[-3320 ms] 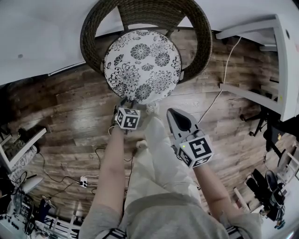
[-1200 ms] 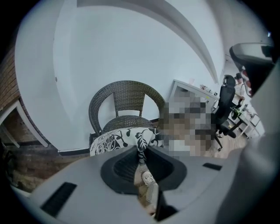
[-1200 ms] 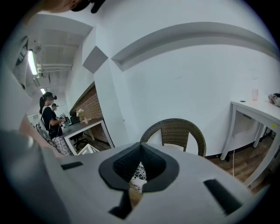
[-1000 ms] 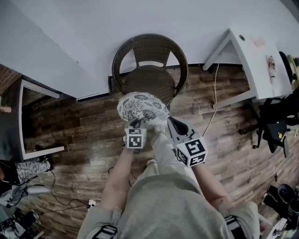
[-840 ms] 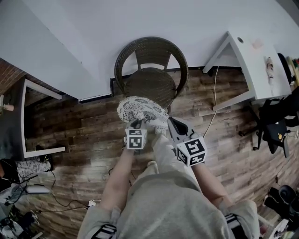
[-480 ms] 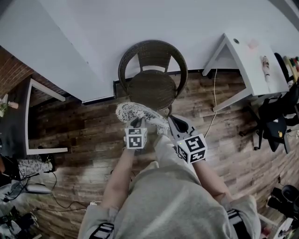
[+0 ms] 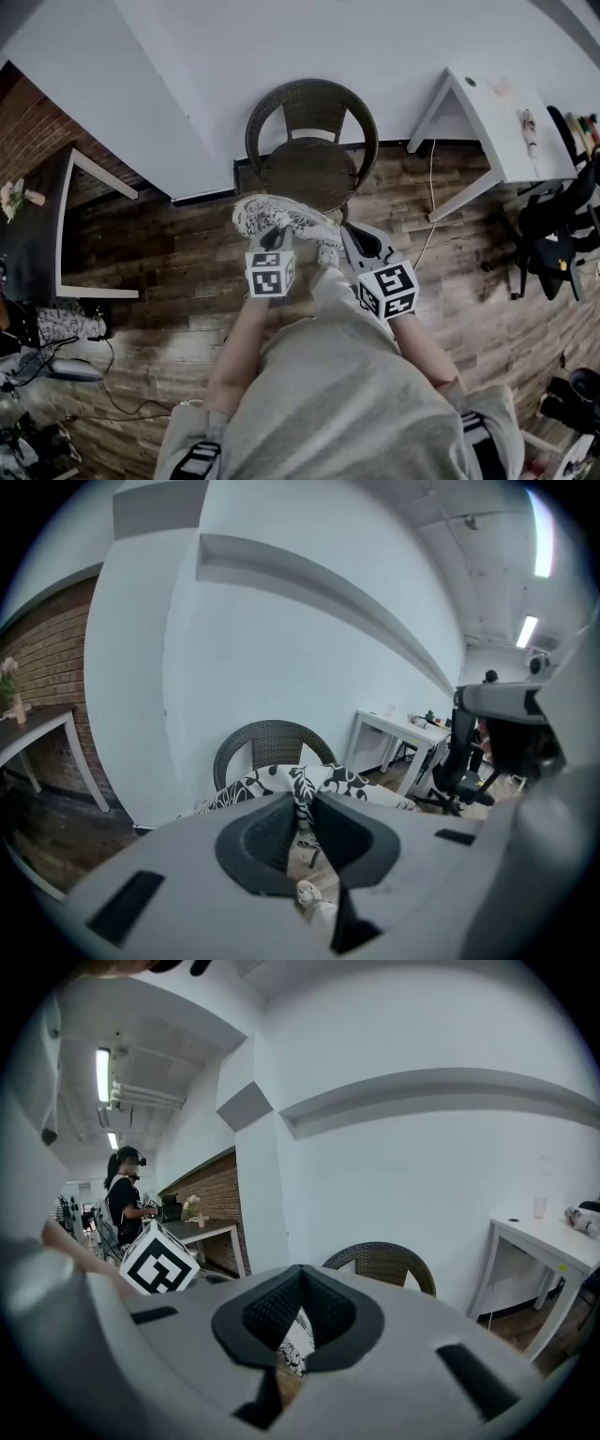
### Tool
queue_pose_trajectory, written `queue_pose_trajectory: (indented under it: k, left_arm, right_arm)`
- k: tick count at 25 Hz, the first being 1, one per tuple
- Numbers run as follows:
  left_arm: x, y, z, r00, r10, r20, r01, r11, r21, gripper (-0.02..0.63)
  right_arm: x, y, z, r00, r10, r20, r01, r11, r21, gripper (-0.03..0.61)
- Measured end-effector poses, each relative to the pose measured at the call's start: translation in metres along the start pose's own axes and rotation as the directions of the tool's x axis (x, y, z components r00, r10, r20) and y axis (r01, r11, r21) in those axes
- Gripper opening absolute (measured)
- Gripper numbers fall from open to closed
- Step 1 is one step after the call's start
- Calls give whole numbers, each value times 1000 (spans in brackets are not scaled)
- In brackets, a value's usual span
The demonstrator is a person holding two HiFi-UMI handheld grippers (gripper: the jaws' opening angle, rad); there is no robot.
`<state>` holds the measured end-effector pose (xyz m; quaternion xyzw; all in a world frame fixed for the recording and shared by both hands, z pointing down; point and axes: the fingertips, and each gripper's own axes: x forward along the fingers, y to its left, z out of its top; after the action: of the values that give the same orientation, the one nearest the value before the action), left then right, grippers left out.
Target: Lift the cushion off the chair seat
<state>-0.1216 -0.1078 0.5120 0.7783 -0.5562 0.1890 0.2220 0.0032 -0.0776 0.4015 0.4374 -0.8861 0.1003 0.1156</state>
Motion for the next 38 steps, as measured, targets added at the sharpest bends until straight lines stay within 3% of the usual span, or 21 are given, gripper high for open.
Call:
queue_pose_trajectory:
  k: [19,27,38]
  left_arm:
    - [-76,-12,32,994,-7,113,13,998,-58,48]
    - [-85,-6,35,991,9,136,4,996,-94,48]
    - [-83,-12,37,991,6,135,4,997,-75,48]
  right_arm:
    - [-27,8,-5,1000,-21,21,21,1000,-17,3]
    - [-27,10,-8,1000,-17,17,17,1000,-12,3]
    - [-32,7,-9,999,-30,20,31,999,-25,0]
